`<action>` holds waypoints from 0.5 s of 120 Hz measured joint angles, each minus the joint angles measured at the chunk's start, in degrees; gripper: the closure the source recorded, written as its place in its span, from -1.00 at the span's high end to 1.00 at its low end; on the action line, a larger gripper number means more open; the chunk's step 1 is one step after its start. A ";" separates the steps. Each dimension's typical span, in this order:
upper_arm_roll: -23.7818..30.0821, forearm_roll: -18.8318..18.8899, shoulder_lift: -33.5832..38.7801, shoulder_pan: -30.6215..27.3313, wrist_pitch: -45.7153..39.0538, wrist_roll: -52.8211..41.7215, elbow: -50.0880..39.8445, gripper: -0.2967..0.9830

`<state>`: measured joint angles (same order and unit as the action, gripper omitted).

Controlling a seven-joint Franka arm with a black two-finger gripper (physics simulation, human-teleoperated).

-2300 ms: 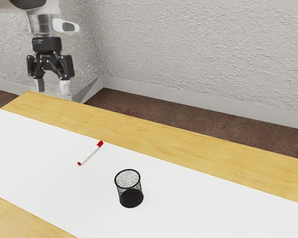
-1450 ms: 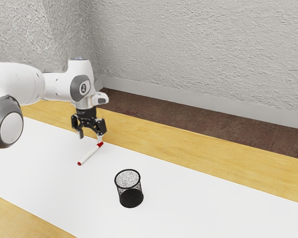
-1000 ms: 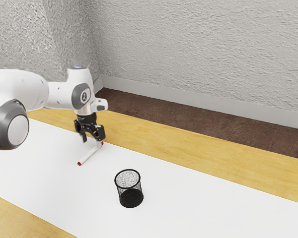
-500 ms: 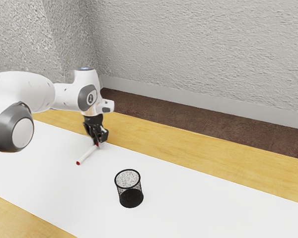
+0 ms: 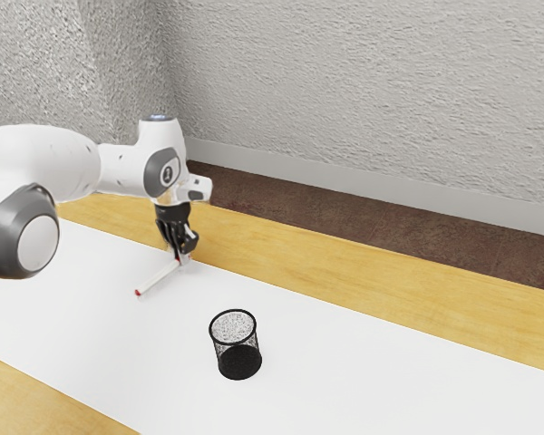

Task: Put the marker into the pen holder.

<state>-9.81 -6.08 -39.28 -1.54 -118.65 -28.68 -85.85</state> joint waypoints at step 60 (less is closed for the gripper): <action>-3.07 2.14 25.75 23.35 15.00 5.55 -8.97 -0.61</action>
<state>-12.88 -3.95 -13.53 21.81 -103.65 -23.13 -94.82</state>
